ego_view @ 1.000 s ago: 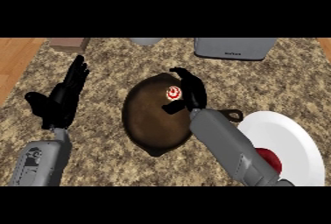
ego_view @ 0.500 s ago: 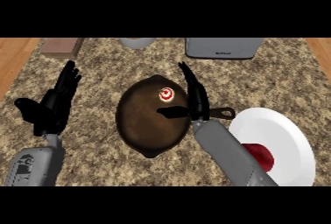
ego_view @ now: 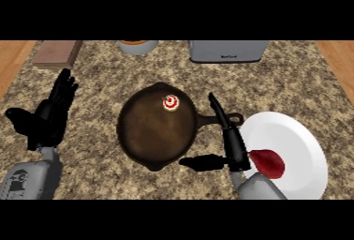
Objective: Pick the cupcake from the plate and place it in the pan
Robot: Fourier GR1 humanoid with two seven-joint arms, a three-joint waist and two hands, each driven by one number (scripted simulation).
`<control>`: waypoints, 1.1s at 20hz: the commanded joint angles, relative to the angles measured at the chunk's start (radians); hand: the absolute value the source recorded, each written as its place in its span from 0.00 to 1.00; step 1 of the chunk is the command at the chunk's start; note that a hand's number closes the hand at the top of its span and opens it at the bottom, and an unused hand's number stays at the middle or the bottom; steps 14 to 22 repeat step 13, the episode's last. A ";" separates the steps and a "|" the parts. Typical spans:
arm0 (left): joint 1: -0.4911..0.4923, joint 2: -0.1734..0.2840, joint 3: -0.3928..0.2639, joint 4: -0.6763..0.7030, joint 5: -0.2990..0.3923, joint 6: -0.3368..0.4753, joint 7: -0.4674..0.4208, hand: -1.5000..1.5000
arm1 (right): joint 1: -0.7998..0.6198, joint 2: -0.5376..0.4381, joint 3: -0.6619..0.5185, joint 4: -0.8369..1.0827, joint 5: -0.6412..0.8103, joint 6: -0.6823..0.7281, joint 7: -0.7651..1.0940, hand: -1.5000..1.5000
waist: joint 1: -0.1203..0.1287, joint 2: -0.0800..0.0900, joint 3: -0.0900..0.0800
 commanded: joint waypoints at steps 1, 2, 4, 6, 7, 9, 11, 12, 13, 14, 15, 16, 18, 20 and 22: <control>0.033 -0.005 0.015 0.034 0.005 -0.006 -0.065 0.50 | 0.239 -0.140 0.062 -0.306 -0.004 0.043 -0.002 0.00 | -0.015 -0.001 -0.001; 0.006 0.021 0.019 -0.036 0.016 -0.010 0.032 0.50 | 0.272 -0.158 0.077 -0.386 0.015 0.023 0.023 0.00 | -0.005 -0.002 0.000; 0.021 -0.004 0.008 0.040 0.003 -0.014 -0.057 0.50 | 0.372 -0.214 0.069 -0.494 0.007 0.026 0.005 0.00 | -0.004 0.003 -0.001; 0.003 0.020 0.015 -0.030 0.013 -0.016 0.017 0.50 | 0.461 -0.288 0.063 -0.594 0.032 0.018 0.008 0.00 | 0.004 0.003 0.000; 0.019 0.004 0.008 0.009 0.005 -0.015 -0.028 0.50 | 0.500 -0.316 0.093 -0.670 0.056 0.013 0.042 0.00 | 0.001 0.003 -0.001; -0.006 0.015 -0.001 -0.009 -0.006 -0.017 0.015 0.50 | 0.543 -0.328 0.095 -0.729 0.076 0.007 0.069 0.00 | 0.009 0.005 0.000; 0.044 -0.016 -0.016 -0.023 -0.006 -0.019 -0.033 0.50 | 0.534 -0.273 0.130 -0.647 0.168 -0.023 0.071 0.00 | 0.017 0.006 0.000; 0.014 0.011 -0.004 -0.079 -0.005 -0.010 0.052 0.50 | 0.548 -0.350 0.071 -0.731 0.119 0.023 0.122 0.00 | 0.017 0.006 0.000; 0.014 -0.026 -0.023 -0.050 -0.007 -0.002 0.015 0.50 | 0.510 -0.311 0.061 -0.676 0.144 0.028 0.143 0.00 | 0.018 0.007 0.000; 0.014 -0.026 -0.023 -0.050 -0.007 -0.002 0.015 0.50 | 0.510 -0.311 0.061 -0.676 0.144 0.028 0.143 0.00 | 0.018 0.007 0.000; 0.014 -0.026 -0.023 -0.050 -0.007 -0.002 0.015 0.50 | 0.510 -0.311 0.061 -0.676 0.144 0.028 0.143 0.00 | 0.018 0.007 0.000; 0.014 -0.026 -0.023 -0.050 -0.007 -0.002 0.015 0.50 | 0.510 -0.311 0.061 -0.676 0.144 0.028 0.143 0.00 | 0.018 0.007 0.000; 0.014 -0.026 -0.023 -0.050 -0.007 -0.002 0.015 0.50 | 0.510 -0.311 0.061 -0.676 0.144 0.028 0.143 0.00 | 0.018 0.007 0.000; 0.014 -0.026 -0.023 -0.050 -0.007 -0.002 0.015 0.50 | 0.510 -0.311 0.061 -0.676 0.144 0.028 0.143 0.00 | 0.018 0.007 0.000; 0.014 -0.026 -0.023 -0.050 -0.007 -0.002 0.015 0.50 | 0.510 -0.311 0.061 -0.676 0.144 0.028 0.143 0.00 | 0.018 0.007 0.000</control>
